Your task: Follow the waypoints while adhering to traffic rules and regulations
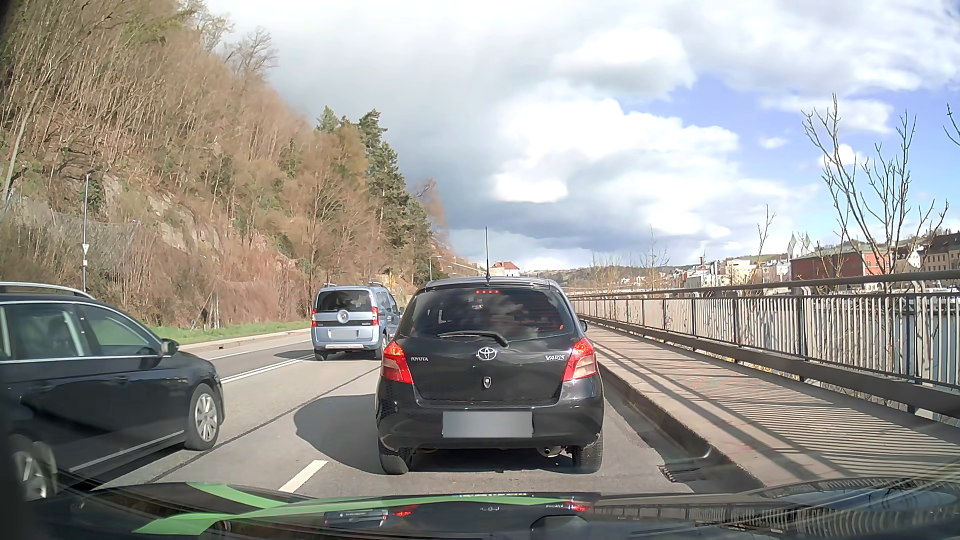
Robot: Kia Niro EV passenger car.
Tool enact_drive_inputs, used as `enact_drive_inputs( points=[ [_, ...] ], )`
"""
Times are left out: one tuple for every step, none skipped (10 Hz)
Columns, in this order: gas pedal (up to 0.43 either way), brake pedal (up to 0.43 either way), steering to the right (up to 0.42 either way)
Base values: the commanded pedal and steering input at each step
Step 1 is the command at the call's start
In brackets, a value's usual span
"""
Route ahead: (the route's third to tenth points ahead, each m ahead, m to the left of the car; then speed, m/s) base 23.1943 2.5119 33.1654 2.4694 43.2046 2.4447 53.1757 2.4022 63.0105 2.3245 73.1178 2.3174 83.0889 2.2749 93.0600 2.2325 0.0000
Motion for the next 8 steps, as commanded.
enact_drive_inputs(
  points=[
    [0.000, 0.274, -0.007],
    [0.000, 0.274, -0.006],
    [0.000, 0.280, -0.006],
    [0.000, 0.280, -0.006],
    [0.000, 0.280, -0.006],
    [0.000, 0.280, -0.007],
    [0.000, 0.280, -0.007],
    [0.000, 0.280, -0.006]
  ],
)
